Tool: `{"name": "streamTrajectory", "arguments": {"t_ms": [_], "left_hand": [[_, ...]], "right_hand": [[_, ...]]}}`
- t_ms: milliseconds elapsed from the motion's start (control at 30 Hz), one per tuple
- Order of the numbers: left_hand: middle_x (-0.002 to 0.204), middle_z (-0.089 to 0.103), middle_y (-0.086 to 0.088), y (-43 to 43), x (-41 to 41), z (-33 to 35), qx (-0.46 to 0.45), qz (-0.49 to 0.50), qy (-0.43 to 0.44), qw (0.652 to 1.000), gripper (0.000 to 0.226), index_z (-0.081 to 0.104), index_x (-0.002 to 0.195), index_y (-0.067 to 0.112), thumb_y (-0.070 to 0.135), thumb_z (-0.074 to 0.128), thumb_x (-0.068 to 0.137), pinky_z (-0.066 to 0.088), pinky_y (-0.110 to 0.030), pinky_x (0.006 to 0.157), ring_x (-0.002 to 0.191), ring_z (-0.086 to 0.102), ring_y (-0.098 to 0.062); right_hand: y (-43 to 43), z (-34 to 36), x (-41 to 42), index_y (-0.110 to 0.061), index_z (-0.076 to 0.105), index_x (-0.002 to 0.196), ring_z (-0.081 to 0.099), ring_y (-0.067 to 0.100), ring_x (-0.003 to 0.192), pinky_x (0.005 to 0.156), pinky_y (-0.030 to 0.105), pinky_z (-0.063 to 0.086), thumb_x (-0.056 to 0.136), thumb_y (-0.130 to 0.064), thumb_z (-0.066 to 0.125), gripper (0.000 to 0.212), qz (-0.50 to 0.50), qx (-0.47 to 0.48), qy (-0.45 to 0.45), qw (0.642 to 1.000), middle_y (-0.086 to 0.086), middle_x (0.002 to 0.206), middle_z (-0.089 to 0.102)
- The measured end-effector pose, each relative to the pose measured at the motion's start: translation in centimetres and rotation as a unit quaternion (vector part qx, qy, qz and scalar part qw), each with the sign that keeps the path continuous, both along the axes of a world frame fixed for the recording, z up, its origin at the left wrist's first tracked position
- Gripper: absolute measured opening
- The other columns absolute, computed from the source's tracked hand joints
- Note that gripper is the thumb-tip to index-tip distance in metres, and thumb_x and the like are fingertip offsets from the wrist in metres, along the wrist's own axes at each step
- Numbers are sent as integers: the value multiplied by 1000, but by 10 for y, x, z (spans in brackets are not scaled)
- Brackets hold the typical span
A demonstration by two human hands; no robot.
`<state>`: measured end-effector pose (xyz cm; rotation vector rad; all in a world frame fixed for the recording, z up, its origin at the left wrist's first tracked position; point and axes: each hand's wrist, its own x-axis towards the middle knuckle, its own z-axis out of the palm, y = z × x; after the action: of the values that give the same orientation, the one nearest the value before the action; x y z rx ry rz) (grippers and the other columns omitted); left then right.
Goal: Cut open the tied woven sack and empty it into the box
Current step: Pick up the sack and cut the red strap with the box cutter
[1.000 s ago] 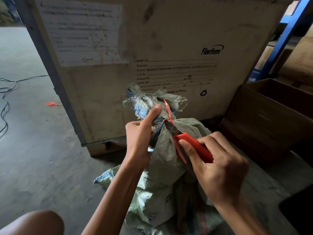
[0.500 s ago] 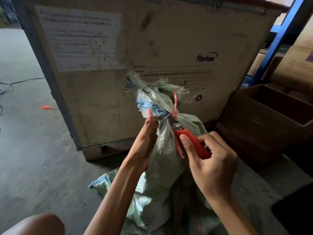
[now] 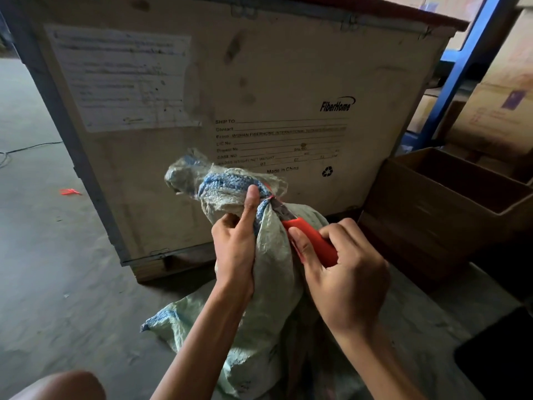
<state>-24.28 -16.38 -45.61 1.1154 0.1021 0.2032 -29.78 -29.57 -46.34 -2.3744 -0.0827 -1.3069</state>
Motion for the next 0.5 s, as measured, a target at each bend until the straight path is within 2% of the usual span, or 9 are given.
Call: {"name": "streamTrajectory", "arguments": {"t_ms": [100,200,267,300,367,433,500], "left_hand": [[63,66,-2,-8,-2,-3,-18,23,4,1000,49,71,66,10,55,69,85,52,-33,66,62,61,-17],[67,60,-8,-19,-8,-12,-32,28,35,998,59,63,72,0,57,66,86,49,-37,66,67,54,-21],[67,58,-6,-27,-15,-21,-25,28,78,996,55,58,72,6,59,65,85,50,-39,68,67,55,-20],[71,61,-7,-28,-15,-25,-20,18,104,994,57,59,76,6,62,65,84,53,-41,73,70,60,-21],[95,75,-12,-22,-12,-29,-23,-30,131,991,66,70,96,3,67,68,79,57,-50,92,91,73,-29],[113,74,-18,-13,-8,-25,-26,-78,117,990,68,74,113,14,69,71,73,49,-60,101,109,69,-39],[119,71,-21,-4,-5,-20,-10,-114,98,989,69,71,120,16,67,67,74,42,-65,107,116,63,-45]], "right_hand": [[4,-5,2,-17,61,71,54,12,59,51,26,41,91,-56,66,44,13,47,18,999,-6,72,59],[6,5,11,-20,59,69,55,9,55,51,24,35,93,-57,62,44,1,210,12,978,-7,63,59],[-10,24,22,-18,59,66,55,9,52,50,29,37,93,-58,60,48,-17,291,-13,956,-6,56,57],[-24,34,25,-17,59,65,54,11,50,50,30,38,93,-59,60,50,-17,302,-11,953,-5,55,57],[-46,48,23,-15,62,64,53,12,48,50,28,40,92,-61,60,53,3,298,27,954,-1,54,58],[-56,49,17,-13,64,64,52,13,49,54,31,42,91,-61,59,55,35,324,93,941,6,57,61],[-56,45,13,-7,65,66,51,15,53,59,36,41,90,-61,59,59,68,373,150,913,9,59,60]]}}
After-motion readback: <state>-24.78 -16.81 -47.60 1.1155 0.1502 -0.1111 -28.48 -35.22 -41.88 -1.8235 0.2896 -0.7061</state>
